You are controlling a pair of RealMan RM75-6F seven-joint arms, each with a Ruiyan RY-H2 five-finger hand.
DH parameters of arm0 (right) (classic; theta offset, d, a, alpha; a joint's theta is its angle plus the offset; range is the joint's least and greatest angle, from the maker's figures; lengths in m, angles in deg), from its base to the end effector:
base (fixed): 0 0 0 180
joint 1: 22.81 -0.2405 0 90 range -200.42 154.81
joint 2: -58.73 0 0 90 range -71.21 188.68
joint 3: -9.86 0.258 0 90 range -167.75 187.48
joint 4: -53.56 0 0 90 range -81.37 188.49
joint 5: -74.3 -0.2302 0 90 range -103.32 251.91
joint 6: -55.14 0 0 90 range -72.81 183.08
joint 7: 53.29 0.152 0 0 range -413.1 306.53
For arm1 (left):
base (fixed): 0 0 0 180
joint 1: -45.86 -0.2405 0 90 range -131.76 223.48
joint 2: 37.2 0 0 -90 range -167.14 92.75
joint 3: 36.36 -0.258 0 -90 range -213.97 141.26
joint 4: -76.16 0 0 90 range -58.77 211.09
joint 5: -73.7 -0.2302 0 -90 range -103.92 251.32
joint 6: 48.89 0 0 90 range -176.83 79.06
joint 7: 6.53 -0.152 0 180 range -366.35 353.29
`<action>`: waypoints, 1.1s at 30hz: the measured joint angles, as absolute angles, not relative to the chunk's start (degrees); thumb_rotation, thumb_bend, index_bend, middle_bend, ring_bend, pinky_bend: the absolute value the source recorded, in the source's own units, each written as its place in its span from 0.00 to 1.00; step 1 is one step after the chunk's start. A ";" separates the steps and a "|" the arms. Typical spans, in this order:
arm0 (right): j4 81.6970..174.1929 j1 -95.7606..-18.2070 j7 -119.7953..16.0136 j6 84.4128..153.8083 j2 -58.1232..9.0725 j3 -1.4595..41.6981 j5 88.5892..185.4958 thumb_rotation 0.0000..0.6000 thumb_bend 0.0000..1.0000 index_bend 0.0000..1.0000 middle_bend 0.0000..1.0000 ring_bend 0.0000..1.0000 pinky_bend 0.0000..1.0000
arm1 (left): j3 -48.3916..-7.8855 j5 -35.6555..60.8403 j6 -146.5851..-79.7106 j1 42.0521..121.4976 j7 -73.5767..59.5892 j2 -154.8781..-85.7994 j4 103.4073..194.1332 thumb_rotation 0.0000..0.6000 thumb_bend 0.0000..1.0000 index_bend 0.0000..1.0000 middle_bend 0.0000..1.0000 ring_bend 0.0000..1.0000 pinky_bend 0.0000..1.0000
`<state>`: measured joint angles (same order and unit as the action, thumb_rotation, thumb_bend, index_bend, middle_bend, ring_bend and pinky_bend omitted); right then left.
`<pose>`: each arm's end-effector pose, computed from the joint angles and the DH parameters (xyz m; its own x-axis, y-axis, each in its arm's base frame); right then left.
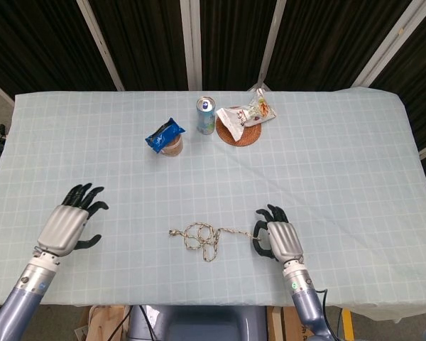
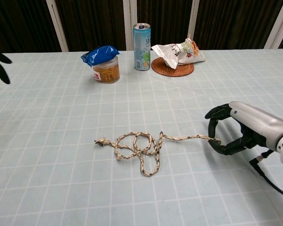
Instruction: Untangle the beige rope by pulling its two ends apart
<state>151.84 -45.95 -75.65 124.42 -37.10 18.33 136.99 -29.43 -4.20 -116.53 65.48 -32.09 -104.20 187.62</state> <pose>-0.1667 -0.2536 -0.0554 0.0979 -0.3172 0.9433 -0.9947 -0.0613 0.0826 -0.1948 0.2500 0.0713 0.4725 0.1647 0.8658 0.8652 -0.2737 -0.4201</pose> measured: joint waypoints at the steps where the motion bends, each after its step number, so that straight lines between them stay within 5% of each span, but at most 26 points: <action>1: 151.90 -45.97 -75.68 124.44 -36.96 18.39 136.94 1.00 0.48 0.67 0.22 0.00 0.00 | -28.81 -2.63 -115.67 66.73 -33.99 -105.58 187.86 1.00 0.31 0.38 0.11 0.00 0.00; 19: 151.59 -45.49 -74.36 124.79 -35.24 18.71 135.40 1.00 0.48 0.67 0.22 0.00 0.00 | -25.65 15.14 -113.65 78.23 -49.91 -126.19 182.10 1.00 0.36 0.46 0.15 0.00 0.00; 33: 151.26 -45.33 -73.20 124.72 -34.26 19.14 134.59 1.00 0.48 0.67 0.22 0.00 0.00 | -26.95 19.81 -114.39 82.36 -51.73 -134.59 176.89 1.00 0.40 0.49 0.16 0.00 0.00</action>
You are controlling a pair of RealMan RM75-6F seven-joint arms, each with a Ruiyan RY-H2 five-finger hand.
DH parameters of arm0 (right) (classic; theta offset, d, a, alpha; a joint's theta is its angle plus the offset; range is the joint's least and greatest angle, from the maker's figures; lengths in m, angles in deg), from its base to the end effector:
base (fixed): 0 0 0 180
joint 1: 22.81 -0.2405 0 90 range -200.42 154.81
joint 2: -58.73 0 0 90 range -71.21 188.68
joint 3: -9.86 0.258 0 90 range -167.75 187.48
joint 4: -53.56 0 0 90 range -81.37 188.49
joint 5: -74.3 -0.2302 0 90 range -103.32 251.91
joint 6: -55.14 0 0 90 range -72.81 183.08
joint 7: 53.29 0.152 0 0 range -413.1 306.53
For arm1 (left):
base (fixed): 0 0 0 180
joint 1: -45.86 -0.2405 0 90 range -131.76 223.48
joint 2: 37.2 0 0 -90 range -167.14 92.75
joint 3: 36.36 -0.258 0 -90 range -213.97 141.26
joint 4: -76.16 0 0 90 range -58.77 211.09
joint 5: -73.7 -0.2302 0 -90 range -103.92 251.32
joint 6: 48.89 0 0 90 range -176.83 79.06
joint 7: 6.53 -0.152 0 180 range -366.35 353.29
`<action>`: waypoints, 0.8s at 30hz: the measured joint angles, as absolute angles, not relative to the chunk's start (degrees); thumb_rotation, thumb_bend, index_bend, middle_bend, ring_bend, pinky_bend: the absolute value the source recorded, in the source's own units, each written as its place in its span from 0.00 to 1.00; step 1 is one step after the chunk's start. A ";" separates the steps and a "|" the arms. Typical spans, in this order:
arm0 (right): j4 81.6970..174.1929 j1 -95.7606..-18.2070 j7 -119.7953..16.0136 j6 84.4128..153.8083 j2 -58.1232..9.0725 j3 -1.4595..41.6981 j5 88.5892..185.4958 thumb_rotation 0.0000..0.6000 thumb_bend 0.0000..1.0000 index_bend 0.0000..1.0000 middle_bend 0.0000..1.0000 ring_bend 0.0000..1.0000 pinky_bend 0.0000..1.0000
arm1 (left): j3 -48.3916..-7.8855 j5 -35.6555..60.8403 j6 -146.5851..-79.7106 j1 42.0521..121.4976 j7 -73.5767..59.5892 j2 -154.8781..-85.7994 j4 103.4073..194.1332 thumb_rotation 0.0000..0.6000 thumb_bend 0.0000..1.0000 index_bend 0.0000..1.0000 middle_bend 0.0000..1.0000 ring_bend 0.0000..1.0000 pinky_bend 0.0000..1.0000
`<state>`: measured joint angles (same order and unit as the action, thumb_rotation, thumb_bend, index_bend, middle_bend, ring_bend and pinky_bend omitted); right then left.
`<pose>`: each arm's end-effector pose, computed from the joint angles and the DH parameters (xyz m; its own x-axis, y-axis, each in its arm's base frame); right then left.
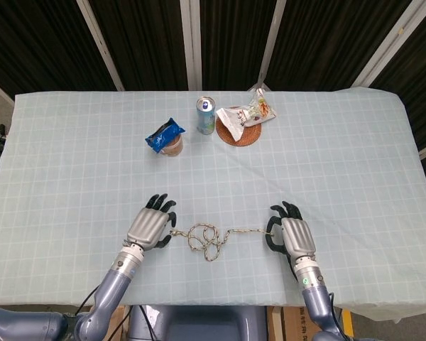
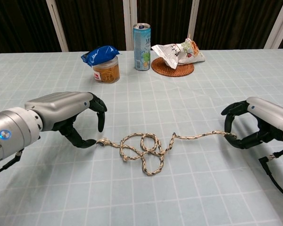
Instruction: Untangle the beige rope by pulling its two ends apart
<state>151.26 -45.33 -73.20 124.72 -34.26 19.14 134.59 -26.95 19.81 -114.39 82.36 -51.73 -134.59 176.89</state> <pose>-0.1900 -0.2616 -0.0407 0.0834 -0.2946 0.9520 -0.9959 0.0094 0.0902 -0.1019 0.2742 -0.0746 0.4514 0.3256 0.8308 0.8776 -0.3306 -0.3473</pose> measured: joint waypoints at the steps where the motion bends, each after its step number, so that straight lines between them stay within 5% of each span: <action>1: 151.25 -45.33 -73.13 124.71 -34.20 19.20 134.52 1.00 0.48 0.67 0.22 0.00 0.00 | -27.06 19.96 -114.43 82.60 -51.68 -135.03 176.62 1.00 0.40 0.50 0.16 0.00 0.00; 24: 151.93 -45.43 -72.60 124.85 -32.86 19.90 133.29 1.00 0.48 0.67 0.22 0.00 0.00 | -27.41 22.31 -115.54 85.16 -50.34 -140.26 171.94 1.00 0.47 0.52 0.17 0.00 0.00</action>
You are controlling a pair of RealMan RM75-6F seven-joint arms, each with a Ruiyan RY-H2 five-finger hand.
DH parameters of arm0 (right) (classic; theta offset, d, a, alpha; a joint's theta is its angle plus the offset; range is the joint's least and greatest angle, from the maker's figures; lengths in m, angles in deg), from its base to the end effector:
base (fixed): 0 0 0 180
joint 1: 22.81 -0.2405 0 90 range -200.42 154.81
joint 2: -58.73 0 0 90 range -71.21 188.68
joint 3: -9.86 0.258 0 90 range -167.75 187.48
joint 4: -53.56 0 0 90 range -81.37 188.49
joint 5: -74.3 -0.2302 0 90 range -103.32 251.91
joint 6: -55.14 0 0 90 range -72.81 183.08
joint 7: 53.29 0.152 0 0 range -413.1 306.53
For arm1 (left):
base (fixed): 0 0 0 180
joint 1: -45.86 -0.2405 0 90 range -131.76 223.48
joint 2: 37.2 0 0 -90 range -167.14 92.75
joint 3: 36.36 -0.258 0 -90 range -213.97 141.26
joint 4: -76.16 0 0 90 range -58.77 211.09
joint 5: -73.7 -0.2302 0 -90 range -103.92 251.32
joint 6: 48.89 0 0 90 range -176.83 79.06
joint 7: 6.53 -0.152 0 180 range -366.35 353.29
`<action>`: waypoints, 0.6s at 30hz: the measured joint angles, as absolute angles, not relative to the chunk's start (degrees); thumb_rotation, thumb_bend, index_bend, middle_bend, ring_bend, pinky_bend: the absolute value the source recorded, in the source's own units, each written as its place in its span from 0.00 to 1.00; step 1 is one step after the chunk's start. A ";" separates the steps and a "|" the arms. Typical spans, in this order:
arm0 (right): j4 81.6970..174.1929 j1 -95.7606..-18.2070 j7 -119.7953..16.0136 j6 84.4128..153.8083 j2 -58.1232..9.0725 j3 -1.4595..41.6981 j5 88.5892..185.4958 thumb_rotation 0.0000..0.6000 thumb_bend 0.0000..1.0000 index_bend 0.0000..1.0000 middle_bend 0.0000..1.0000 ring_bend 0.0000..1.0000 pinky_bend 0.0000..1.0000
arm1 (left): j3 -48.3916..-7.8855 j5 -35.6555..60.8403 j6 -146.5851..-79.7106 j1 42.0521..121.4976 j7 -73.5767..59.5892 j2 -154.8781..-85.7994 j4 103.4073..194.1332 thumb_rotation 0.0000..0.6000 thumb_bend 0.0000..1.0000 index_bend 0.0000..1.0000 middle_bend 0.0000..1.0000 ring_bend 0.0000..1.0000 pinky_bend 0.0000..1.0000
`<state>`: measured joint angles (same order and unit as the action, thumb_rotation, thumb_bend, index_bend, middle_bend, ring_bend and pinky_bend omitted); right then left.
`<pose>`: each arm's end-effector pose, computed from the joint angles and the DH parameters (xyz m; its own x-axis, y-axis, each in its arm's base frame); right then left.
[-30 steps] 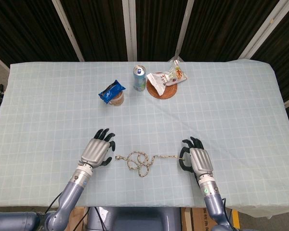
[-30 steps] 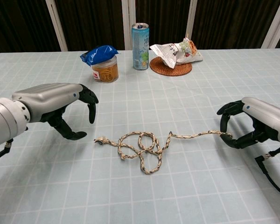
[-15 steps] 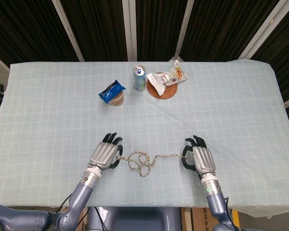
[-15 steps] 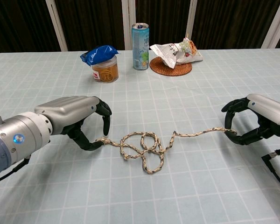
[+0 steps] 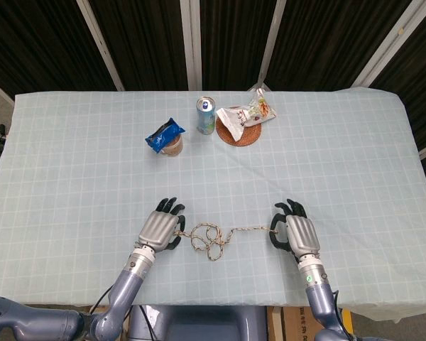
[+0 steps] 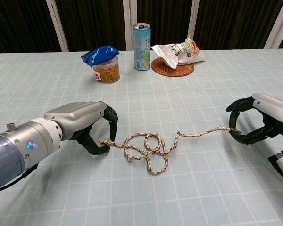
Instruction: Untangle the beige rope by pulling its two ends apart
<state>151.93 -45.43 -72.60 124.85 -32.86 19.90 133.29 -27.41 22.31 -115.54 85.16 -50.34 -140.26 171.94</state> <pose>-0.1946 -0.2663 -0.0323 0.0723 -0.2823 0.9566 -0.9958 0.0330 0.0850 -0.0917 0.2741 -0.1007 0.4251 0.3489 0.8352 0.8922 -0.3169 -0.3218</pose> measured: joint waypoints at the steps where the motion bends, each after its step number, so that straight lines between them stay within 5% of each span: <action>1: 151.91 -45.43 -72.57 124.86 -32.84 19.93 133.22 1.00 0.48 0.67 0.22 0.00 0.00 | -27.45 22.26 -115.54 85.22 -50.21 -140.34 171.74 1.00 0.48 0.53 0.17 0.00 0.00; 18: 152.02 -45.35 -72.06 125.08 -31.93 19.98 132.95 1.00 0.48 0.67 0.22 0.00 0.00 | -27.59 22.55 -116.10 85.62 -48.77 -141.33 170.06 1.00 0.53 0.58 0.19 0.00 0.00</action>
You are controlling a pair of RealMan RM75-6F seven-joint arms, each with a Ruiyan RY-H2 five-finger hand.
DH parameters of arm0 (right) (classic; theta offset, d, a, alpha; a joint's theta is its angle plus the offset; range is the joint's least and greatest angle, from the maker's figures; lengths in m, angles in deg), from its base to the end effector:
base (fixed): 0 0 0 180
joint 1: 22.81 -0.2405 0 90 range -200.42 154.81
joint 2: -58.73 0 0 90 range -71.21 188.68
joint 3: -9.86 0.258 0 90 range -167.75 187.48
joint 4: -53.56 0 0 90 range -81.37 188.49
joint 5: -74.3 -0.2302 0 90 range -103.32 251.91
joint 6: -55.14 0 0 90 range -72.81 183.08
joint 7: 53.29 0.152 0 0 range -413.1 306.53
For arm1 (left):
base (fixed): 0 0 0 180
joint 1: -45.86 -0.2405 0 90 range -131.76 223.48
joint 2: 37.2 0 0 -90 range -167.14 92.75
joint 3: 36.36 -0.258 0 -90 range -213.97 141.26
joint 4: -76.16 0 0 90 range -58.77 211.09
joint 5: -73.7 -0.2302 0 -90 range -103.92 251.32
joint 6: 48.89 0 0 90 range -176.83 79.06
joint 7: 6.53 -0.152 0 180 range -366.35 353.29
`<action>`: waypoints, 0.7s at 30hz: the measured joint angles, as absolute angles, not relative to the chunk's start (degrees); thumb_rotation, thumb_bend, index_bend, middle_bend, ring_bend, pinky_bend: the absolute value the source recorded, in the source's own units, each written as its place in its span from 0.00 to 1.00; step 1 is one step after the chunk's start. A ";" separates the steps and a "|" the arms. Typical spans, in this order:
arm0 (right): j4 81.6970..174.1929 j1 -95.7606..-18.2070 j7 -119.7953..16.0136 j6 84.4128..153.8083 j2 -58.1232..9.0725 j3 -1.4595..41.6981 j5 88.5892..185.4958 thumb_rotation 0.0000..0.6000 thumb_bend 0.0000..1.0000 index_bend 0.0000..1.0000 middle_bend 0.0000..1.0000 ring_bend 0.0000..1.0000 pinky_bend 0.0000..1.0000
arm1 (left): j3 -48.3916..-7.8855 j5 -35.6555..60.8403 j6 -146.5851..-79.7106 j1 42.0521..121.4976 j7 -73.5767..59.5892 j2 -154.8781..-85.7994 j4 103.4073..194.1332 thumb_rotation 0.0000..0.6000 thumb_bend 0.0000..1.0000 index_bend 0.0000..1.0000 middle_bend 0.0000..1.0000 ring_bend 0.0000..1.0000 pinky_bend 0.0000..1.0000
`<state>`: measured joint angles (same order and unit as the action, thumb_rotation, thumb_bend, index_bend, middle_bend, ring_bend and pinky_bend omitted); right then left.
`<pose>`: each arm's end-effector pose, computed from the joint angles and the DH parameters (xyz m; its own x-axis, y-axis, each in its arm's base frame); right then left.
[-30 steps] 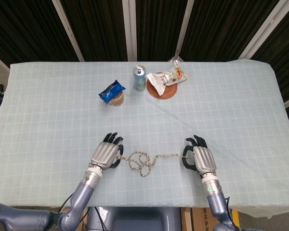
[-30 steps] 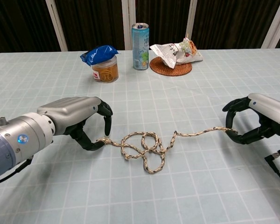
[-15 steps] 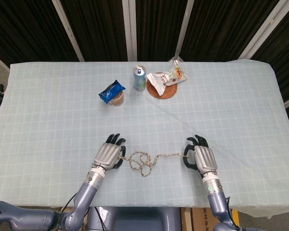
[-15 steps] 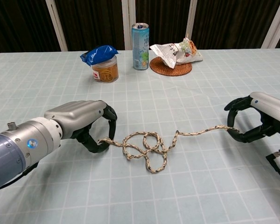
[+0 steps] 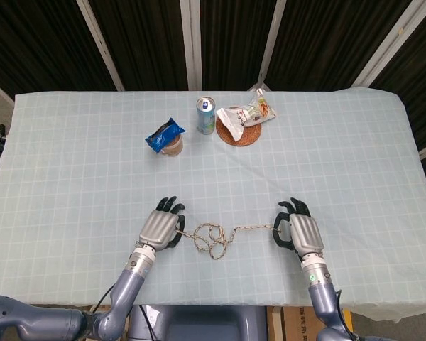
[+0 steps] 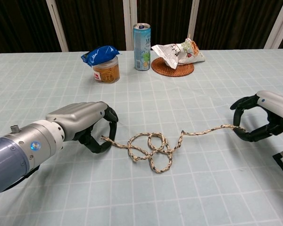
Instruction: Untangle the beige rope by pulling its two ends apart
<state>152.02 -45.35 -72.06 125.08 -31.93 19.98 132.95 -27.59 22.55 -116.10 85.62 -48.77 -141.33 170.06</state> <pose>-0.1994 -0.2679 -0.0271 0.0732 -0.2734 0.9591 -0.9951 0.0442 0.0885 -0.0939 0.2768 -0.1051 0.4109 0.3477 0.8428 0.9003 -0.3001 -0.3152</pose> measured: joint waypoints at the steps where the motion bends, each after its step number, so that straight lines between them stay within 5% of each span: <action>1: 152.05 -45.33 -71.99 125.08 -31.88 19.96 132.98 1.00 0.48 0.67 0.22 0.00 0.00 | -27.57 22.51 -116.18 85.63 -48.76 -141.22 170.14 1.00 0.53 0.58 0.19 0.00 0.00; 21: 154.96 -44.30 -70.21 126.24 -25.87 20.92 133.85 1.00 0.48 0.67 0.22 0.00 0.00 | -25.69 21.70 -118.58 84.08 -45.95 -132.36 176.50 1.00 0.54 0.60 0.21 0.00 0.00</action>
